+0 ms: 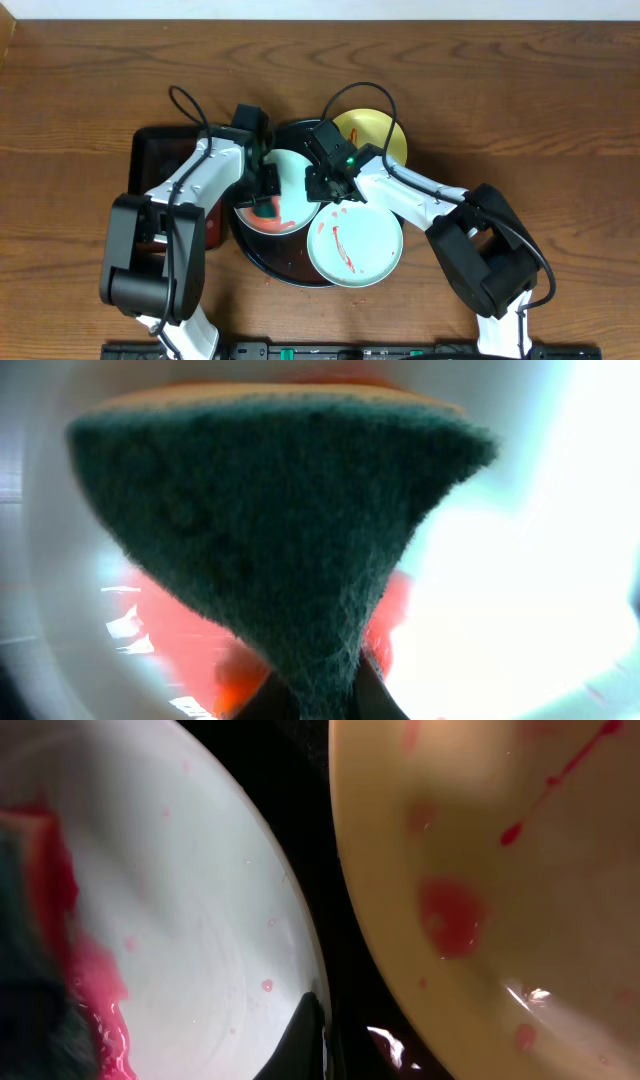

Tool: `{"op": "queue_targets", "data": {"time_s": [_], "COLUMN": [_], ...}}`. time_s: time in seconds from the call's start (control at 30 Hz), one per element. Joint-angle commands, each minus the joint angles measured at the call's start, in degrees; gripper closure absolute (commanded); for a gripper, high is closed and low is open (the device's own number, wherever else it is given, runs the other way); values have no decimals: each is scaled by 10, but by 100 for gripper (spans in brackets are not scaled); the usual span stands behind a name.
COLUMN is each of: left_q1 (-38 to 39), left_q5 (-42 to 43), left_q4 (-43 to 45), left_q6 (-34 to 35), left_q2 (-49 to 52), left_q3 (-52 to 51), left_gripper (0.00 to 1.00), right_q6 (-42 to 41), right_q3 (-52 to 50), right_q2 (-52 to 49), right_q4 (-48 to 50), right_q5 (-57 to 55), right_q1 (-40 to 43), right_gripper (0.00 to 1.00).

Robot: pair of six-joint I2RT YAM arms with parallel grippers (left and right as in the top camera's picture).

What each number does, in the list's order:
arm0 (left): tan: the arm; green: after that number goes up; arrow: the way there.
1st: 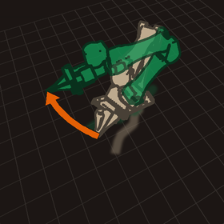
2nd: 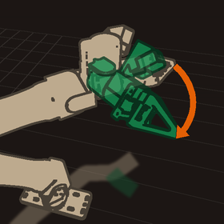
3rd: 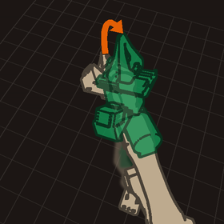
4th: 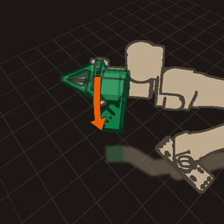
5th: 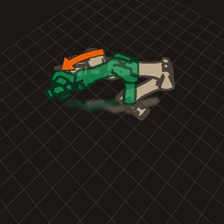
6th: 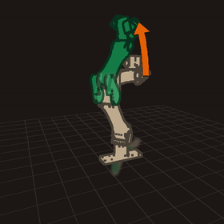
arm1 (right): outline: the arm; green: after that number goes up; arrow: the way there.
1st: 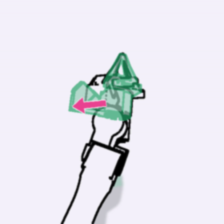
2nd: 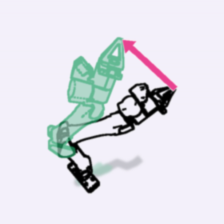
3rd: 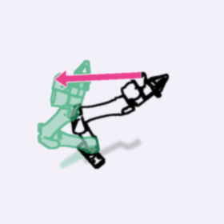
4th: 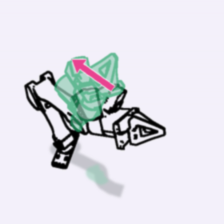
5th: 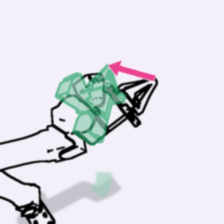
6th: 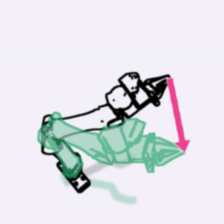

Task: Clean dirty plates on tray and stack at the side
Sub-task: 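Scrub the left mint-green plate with the sponge in the left gripper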

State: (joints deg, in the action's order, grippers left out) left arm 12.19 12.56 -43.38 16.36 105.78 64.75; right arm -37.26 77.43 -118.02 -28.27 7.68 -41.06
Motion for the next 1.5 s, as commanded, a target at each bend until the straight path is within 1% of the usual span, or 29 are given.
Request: {"op": "queue_targets", "data": {"time_s": [0.0,0.07,0.17,0.23,0.27,0.3,0.33,0.4,0.47,0.53,0.63,0.7,0.77,0.8,0.9,0.97,1.0,1.17,1.27,1.3,1.4,1.47], "left_q1": [23,20,10,2,-3,-4,-7,-7,-6,-5,0,5,8,9,9,9,9,9,9,9,9,9], "left_q5": [203,199,147,70,-3,-35,-104,-178,-221,-226,-220,-200,-142,-52,111,173,188,188,146,117,-18,-133], "left_q4": [0,3,33,55,70,75,85,92,88,71,20,-16,-36,-42,-41,-36,-32,-6,7,7,5,1], "left_q6": [-78,-78,-73,-44,-21,-13,3,18,18,18,20,18,-9,-61,-148,-177,-180,-181,-176,-164,-96,-33], "left_q2": [33,33,33,33,33,33,33,33,33,33,33,33,33,33,33,33,33,33,33,33,33,32], "left_q3": [-8,-4,-3,-3,-3,-3,-3,-3,-2,-2,-2,-2,-2,-2,-2,-2,0,18,38,47,66,69], "left_gripper": [93,93,93,93,93,93,93,93,92,92,93,93,93,93,93,93,92,93,93,93,93,93], "right_q6": [0,0,0,0,0,0,0,0,0,0,0,0,0,0,0,0,0,0,0,0,0,0], "right_q3": [-4,-4,-4,-4,-4,-4,-4,-4,-4,-4,-4,-4,-4,-4,-4,-4,-4,-4,-4,-4,-4,-4], "right_q2": [-20,-20,-20,-20,-20,-20,-20,-20,-20,-20,-20,-20,-20,-20,-20,-20,-20,-20,-20,-20,-20,-20], "right_q4": [-10,-10,-10,-10,-11,-11,-11,-11,-11,-11,-11,-11,-11,-11,-12,-13,-14,-15,-15,-15,-15,-15], "right_q5": [16,16,16,15,14,13,11,11,8,7,7,7,7,7,7,7,7,7,7,7,7,7], "right_q1": [-7,-7,-7,-7,-7,-7,-7,-7,-7,-7,-7,-7,-7,-7,-7,-7,-7,-7,-7,-7,-7,-7], "right_gripper": [99,99,99,99,99,99,99,99,99,99,99,99,99,99,99,99,99,99,99,99,99,99]}}
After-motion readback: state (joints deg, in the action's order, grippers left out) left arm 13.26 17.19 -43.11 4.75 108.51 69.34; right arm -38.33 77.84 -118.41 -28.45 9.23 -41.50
